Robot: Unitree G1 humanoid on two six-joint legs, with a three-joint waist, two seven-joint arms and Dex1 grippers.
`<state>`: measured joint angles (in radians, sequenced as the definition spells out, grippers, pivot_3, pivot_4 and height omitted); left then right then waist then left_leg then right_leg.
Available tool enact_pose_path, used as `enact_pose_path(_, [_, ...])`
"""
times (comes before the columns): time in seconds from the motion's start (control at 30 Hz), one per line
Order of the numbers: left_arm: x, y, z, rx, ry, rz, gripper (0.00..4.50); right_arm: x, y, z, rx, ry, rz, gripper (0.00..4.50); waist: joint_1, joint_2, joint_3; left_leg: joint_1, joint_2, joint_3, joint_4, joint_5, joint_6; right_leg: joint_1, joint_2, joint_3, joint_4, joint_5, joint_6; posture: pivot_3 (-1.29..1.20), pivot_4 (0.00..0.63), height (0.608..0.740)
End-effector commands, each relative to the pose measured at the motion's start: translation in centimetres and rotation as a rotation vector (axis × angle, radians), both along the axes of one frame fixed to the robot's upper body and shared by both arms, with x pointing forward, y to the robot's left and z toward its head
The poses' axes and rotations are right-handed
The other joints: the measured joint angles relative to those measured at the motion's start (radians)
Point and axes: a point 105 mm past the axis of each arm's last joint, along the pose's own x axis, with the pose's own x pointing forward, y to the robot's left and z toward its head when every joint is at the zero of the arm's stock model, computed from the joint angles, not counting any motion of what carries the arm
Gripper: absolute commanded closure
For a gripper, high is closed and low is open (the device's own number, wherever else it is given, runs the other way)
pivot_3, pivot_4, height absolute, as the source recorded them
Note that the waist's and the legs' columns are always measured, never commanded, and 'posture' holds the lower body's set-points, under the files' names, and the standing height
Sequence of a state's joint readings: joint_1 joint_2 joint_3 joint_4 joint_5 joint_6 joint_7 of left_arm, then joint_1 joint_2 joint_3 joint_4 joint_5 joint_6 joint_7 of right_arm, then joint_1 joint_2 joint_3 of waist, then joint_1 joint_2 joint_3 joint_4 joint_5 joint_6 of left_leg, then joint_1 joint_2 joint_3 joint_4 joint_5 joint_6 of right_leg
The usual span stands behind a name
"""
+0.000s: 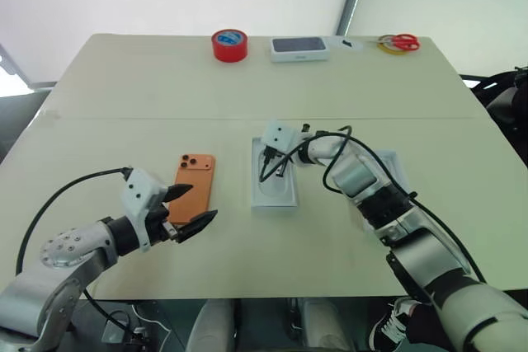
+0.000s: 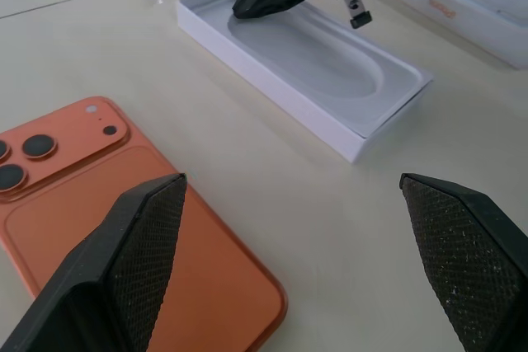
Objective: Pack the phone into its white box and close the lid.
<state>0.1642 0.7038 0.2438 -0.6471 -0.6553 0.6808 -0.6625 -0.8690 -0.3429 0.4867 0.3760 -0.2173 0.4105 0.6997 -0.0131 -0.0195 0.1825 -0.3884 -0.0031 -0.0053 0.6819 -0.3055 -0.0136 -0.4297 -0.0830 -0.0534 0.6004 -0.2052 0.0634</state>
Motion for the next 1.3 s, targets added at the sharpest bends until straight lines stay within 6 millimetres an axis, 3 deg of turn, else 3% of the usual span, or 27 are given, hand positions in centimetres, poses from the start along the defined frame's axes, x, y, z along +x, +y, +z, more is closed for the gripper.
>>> enact_pose_path(0.03, [-0.6,-0.8,0.9,-0.004,-0.047,-0.04,0.15,0.4,0.2,1.1,-0.004,-0.049,0.009,4.47,-0.001,0.0,0.0,0.0,0.0,0.0,0.0,0.0,0.0,0.0,0.0,0.0,0.0,0.0,0.0,0.0,0.15,0.74])
enact_pose_path(0.27, [-0.6,-0.9,0.9,-0.009,-0.047,-0.042,0.15,0.7,-0.1,1.1,-0.022,-0.076,0.003,4.47,-0.002,0.0,0.0,0.001,0.001,0.0,0.0,0.0,0.0,0.0,0.001,0.0,0.002,0.0,0.0,0.0,0.15,0.74])
enact_pose_path(0.53, [-0.8,-1.2,0.8,-0.011,-0.043,-0.057,0.15,-0.8,0.0,1.5,-0.007,-0.039,0.078,4.47,-0.001,0.0,0.0,0.001,0.001,0.0,0.0,0.0,0.0,0.0,0.001,0.0,0.002,0.001,0.001,0.0,0.15,0.74])
enact_pose_path(1.03, [-0.5,-1.6,0.8,-0.017,-0.055,-0.058,0.15,1.1,-0.9,1.3,-0.044,-0.159,-0.027,4.47,-0.001,0.001,0.001,0.001,0.001,0.0,0.0,0.0,0.0,0.0,0.001,0.0,0.002,0.0,0.0,0.0,0.15,0.74])
enact_pose_path(1.3, [-0.5,-1.5,0.8,-0.019,-0.053,-0.045,0.15,0.1,-0.8,2.3,-0.019,-0.183,0.035,4.47,0.0,0.001,0.001,0.001,0.001,0.0,0.0,0.0,0.0,0.0,0.001,0.0,0.003,0.0,0.0,0.0,0.15,0.74])
